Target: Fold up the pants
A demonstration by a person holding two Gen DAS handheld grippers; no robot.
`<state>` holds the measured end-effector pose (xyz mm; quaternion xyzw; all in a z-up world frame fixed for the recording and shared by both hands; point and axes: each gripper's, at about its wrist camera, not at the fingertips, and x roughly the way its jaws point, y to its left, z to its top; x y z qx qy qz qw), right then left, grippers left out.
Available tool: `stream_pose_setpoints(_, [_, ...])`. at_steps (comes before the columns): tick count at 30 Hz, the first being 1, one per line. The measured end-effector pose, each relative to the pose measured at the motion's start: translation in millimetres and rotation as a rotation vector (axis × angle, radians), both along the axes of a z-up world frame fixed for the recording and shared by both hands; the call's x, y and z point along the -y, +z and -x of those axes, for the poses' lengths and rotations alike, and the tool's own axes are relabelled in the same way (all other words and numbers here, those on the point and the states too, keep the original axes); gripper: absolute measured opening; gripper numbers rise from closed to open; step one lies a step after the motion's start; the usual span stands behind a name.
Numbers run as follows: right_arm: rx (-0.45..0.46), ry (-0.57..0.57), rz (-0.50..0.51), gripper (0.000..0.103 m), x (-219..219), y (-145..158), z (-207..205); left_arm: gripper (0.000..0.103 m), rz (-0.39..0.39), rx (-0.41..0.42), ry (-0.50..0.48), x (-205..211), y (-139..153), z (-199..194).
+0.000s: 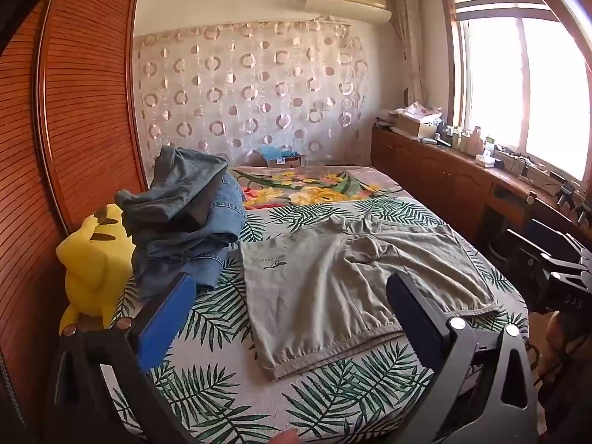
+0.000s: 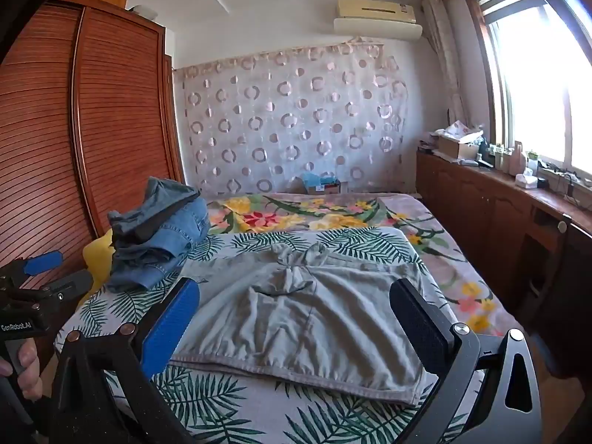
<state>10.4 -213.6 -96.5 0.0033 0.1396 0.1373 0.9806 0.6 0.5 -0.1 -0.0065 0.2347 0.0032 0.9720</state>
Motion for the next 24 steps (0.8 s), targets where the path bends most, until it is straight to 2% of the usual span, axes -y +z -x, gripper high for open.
stream_pose_setpoints(2, [0.018, 0.003, 0.001, 0.103, 0, 0, 0, 0.103, 0.024, -0.011, 0.003, -7, -1, -1])
stream_pose_setpoints(6, [0.011, 0.004, 0.006, 0.103, 0, 0, 1, 0.103, -0.011, -0.001, 0.02, -4, -3, 4])
stream_pose_setpoints(24, [-0.01, 0.015, 0.009, 0.103, -2, -1, -1, 0.103, 0.002, -0.013, 0.037, -6, -12, -1])
